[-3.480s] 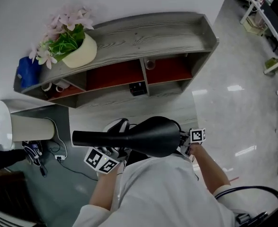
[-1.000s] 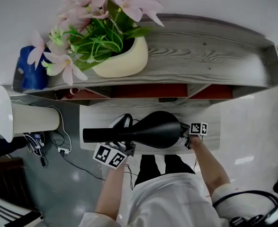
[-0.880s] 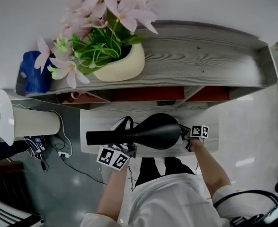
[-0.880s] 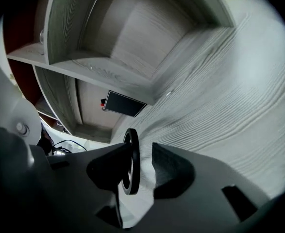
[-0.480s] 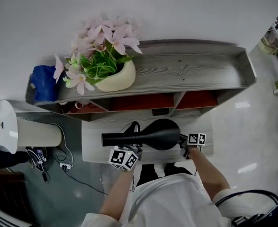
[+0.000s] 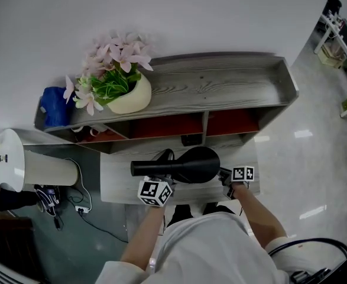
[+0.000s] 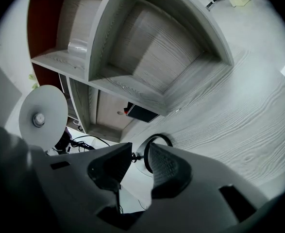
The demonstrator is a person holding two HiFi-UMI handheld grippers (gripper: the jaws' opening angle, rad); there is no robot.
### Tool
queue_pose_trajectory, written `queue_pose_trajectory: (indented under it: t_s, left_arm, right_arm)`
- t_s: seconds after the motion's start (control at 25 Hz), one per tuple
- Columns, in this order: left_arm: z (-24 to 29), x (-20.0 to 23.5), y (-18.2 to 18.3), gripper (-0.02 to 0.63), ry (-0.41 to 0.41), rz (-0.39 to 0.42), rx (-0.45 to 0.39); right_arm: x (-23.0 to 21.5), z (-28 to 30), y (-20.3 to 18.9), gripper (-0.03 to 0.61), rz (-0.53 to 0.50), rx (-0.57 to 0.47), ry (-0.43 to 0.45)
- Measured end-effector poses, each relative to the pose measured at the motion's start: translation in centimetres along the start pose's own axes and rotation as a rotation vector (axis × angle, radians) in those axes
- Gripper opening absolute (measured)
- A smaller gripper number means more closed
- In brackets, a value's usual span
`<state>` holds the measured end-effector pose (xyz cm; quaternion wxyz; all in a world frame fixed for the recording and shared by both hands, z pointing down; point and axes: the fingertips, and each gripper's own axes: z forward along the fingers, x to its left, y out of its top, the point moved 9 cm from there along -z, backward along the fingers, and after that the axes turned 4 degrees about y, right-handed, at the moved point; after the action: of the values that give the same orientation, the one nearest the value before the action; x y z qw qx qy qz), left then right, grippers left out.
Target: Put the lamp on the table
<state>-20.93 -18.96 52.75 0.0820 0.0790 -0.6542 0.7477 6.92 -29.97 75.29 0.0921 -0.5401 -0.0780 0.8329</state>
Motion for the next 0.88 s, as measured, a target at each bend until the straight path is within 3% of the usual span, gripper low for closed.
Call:
queue_pose_trajectory:
  t_s: [0.12, 0.4, 0.52, 0.6, 0.88]
  left_arm:
    - [-0.2, -0.6, -0.2, 0.011, 0.007, 0.015, 0.001]
    - [-0.7, -1.0, -0.3, 0.024, -0.064, 0.040, 0.057]
    - [-1.2, -0.6, -0.2, 0.095, -0.088, 0.044, 0.087]
    - [-1.7, -0.5, -0.1, 0.104, -0.098, 0.063, 0.105]
    - [-4.4, -0.6, -0.7, 0.106, -0.061, 0.074, 0.118]
  right_arm:
    - [0.1, -0.9, 0.3, 0.122, -0.006, -0.002, 0.024]
    - [0.1, -3.0, 0.4, 0.120, -0.030, 0.005, 0.056]
    - [0.4, -3.8, 0.0, 0.118, -0.049, 0.029, 0.070]
    - [0.7, -4.2, -0.1, 0.118, -0.062, 0.042, 0.080]
    - [1.7, -4.5, -1.0, 0.117, -0.104, 0.052, 0.102]
